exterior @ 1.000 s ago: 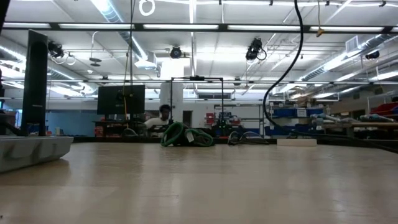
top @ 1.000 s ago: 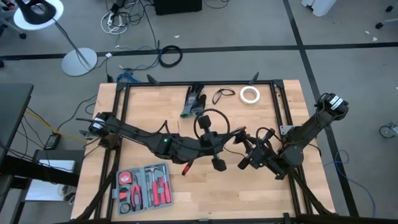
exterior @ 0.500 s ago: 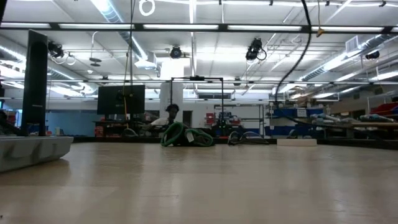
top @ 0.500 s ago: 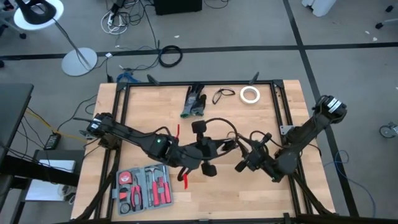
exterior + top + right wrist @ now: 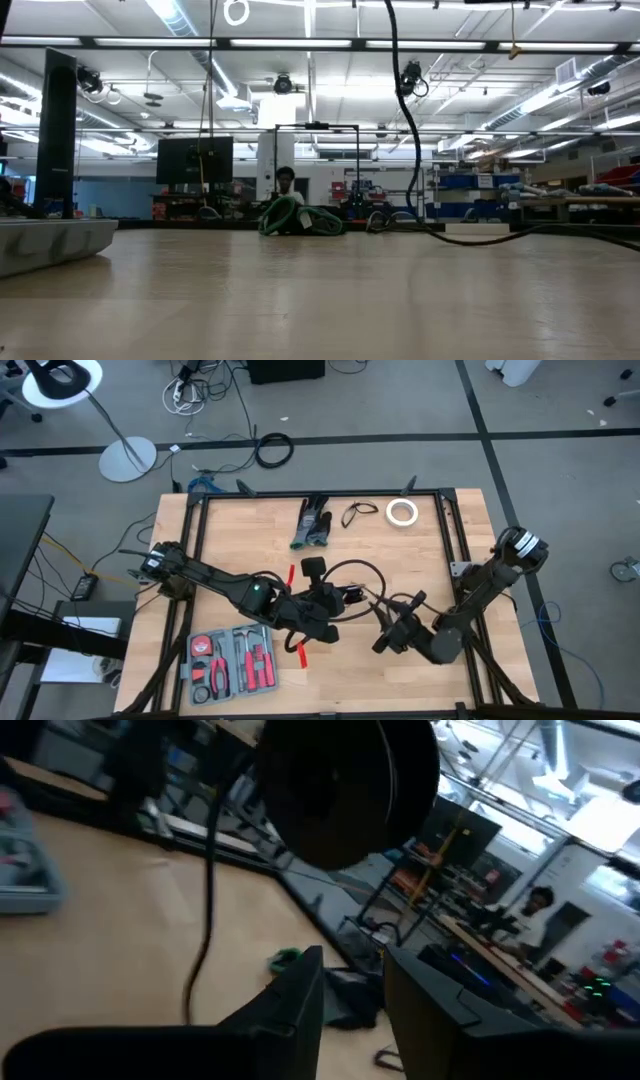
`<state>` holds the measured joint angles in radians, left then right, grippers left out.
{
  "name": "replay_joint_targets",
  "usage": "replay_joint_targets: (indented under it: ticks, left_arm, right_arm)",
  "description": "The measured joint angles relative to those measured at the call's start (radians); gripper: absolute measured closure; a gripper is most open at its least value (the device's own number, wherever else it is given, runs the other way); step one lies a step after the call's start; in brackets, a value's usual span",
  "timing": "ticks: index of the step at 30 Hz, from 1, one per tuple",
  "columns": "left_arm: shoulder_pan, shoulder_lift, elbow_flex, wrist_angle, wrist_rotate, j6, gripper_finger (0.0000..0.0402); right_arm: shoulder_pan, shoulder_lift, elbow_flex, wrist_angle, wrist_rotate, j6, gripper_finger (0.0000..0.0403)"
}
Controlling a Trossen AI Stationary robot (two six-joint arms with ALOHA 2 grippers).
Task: Coil cords
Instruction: Coil the black wire into a spool
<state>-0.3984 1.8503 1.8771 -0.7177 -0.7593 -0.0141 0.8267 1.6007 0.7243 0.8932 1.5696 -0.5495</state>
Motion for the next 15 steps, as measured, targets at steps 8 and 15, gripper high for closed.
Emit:
replay_joint_targets:
  ticks: [8, 15]
  left_arm:
    - [0.004, 0.0, -0.001, -0.002, 0.039, -0.019, 0.0401]
    - [0.003, 0.001, -0.001, 0.021, 0.046, 0.001, 0.0401]
  right_arm:
    - [0.019, 0.034, -0.126, -0.004, -0.145, 0.419, 0.0304]
    - [-0.036, 0.034, -0.185, -0.178, -0.427, 0.743, 0.0304]
